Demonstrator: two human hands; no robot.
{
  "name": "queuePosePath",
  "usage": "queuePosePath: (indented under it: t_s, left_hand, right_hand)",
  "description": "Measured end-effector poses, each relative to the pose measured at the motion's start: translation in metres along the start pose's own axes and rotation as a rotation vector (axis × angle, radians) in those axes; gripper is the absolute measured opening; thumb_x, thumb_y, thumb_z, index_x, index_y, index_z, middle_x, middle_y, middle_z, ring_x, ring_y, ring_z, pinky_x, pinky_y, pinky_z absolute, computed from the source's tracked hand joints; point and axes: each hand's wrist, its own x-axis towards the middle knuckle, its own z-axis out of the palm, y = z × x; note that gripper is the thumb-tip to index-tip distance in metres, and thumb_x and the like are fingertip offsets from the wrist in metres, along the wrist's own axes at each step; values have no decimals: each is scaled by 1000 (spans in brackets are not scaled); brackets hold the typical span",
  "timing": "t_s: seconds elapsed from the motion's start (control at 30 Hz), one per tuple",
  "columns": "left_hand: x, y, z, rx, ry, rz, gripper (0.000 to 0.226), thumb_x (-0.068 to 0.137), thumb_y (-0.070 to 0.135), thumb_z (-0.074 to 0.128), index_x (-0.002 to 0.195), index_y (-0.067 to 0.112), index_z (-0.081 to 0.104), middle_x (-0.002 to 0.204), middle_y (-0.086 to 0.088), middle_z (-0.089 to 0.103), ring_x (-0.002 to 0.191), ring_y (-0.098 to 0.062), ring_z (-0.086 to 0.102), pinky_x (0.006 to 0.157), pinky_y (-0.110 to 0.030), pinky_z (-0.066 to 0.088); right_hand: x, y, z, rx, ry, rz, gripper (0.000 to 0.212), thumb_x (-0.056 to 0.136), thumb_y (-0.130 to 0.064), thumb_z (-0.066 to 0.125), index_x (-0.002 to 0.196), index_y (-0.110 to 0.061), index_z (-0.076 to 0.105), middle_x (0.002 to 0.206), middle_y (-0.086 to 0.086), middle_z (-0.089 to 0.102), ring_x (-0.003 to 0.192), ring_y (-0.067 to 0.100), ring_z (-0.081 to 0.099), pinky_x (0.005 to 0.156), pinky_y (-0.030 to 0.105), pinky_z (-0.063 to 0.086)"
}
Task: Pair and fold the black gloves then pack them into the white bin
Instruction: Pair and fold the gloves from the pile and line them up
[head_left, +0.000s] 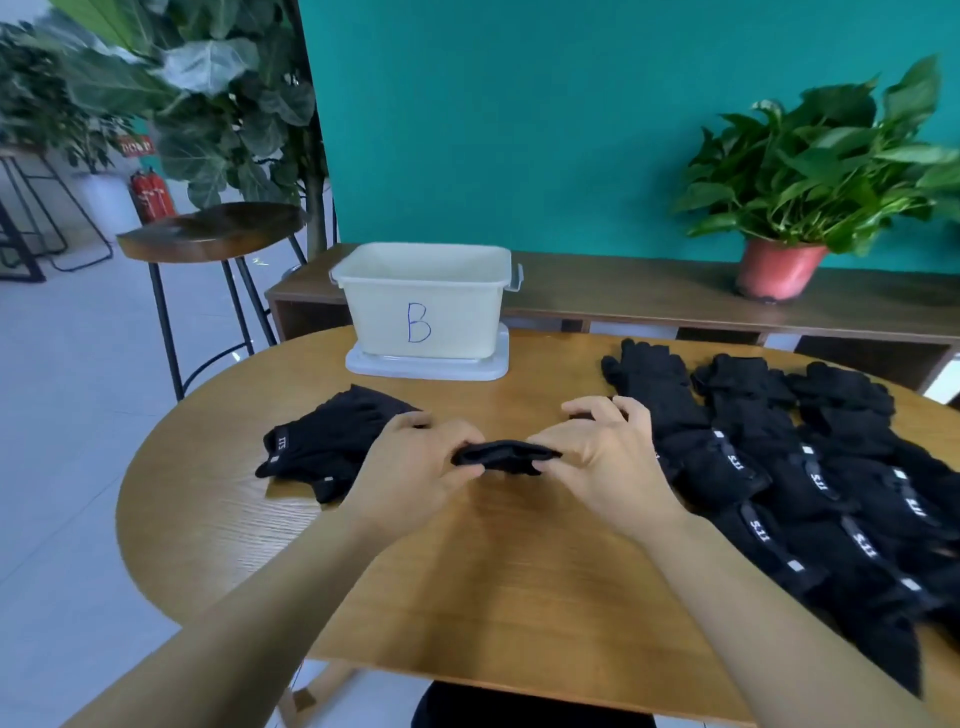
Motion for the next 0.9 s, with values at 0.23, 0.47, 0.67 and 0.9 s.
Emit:
queuePosePath:
  t_s: [0.23, 0.47, 0.67, 0.9]
  left_hand:
    - [-81, -7, 49, 183, -131, 163, 31, 82, 39, 72, 100, 39, 47, 91, 17, 73, 81, 3, 66, 112, -31, 21]
    - [-86, -5, 28, 48, -215, 60, 38, 80, 27, 55, 116, 33, 64, 139, 12, 56, 131, 4, 44, 122, -36, 6]
    - [-52, 14, 41, 205, -235, -101, 48, 106, 34, 31, 153, 20, 32, 162, 5, 23, 150, -6, 9, 123, -34, -3]
    - [-61, 6, 76, 429, -400, -69, 113, 65, 63, -46, 157, 10, -5, 165, -4, -9, 147, -12, -21, 115, -35, -24]
  right_hand:
    - [-84, 11, 46, -285, -82, -150, 31, 64, -21, 90, 90, -32, 76, 97, -9, 73, 116, 25, 56, 105, 49, 25]
    - [-95, 11, 36, -254, 63, -98, 27, 73, -14, 58, 89, -24, 78, 101, -2, 75, 119, 23, 51, 103, 39, 29]
    - [-57, -13, 42, -392, 34, 70, 39, 92, -26, 50, 125, -11, 66, 127, 8, 66, 134, 25, 45, 113, 37, 28]
    - [-54, -8, 79, -376, -554, 222, 62, 103, -48, 1, 155, -15, -12, 162, 2, -22, 148, 13, -21, 121, 38, -12]
